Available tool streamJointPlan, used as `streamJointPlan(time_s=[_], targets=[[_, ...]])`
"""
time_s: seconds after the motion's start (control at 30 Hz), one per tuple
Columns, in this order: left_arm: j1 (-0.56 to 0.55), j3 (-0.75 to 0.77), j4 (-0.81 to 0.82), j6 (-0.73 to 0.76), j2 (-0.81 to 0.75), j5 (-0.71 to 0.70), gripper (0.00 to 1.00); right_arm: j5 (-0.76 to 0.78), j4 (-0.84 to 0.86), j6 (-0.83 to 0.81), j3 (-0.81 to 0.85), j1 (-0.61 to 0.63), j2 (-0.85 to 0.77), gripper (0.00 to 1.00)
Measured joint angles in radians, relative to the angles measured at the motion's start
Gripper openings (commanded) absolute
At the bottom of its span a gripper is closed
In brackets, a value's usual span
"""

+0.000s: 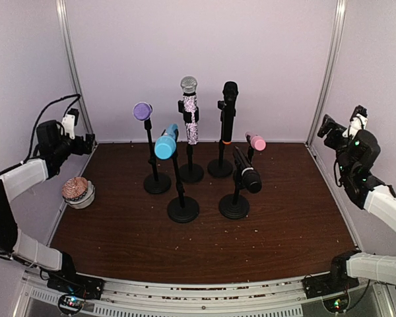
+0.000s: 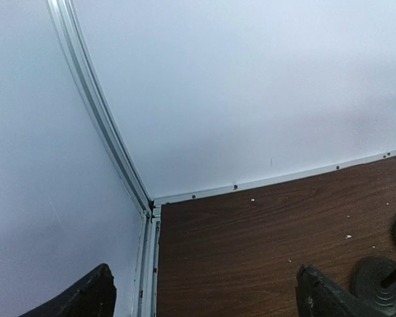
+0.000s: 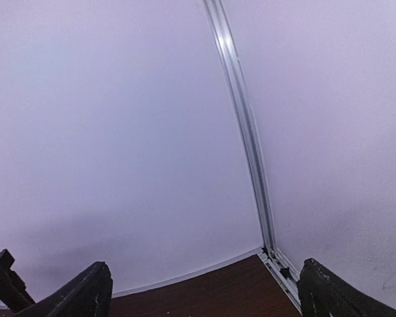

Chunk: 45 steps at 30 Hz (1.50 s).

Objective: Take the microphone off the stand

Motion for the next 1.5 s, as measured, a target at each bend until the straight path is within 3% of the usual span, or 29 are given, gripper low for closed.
streamJointPlan(time_s=[0.1,0.27,0.5,0.7,0.97,1.37,1.5], targets=[[0.005,0.115,-0.182,0.019,-0.045,0.041,0.98,-0.037,-0.116,-0.056,0.129,0.095,0.003,1.00],[0.007,0.249,-0.490,0.074,-0.088,0.151,0.98,-0.059,-0.227,-0.217,0.261,0.364,0.018,1.00],[0.006,0.262,-0.723,0.109,-0.156,0.352,0.98,-0.089,-0.297,-0.418,0.299,0.631,0.107,1.00],[-0.039,0.162,-0.784,0.117,-0.290,0.492,0.98,-0.151,-0.305,-0.590,0.315,0.787,0.269,1.00],[-0.153,0.094,-0.807,0.190,-0.391,0.591,0.97,-0.192,-0.283,-0.770,0.432,0.879,0.460,0.98],[-0.289,-0.050,-0.601,0.085,-0.390,0.593,0.96,-0.144,-0.082,-0.968,0.566,1.007,0.628,0.96],[-0.297,-0.050,-0.545,0.050,-0.390,0.585,0.96,-0.098,-0.005,-0.999,0.595,1.043,0.680,0.89]])
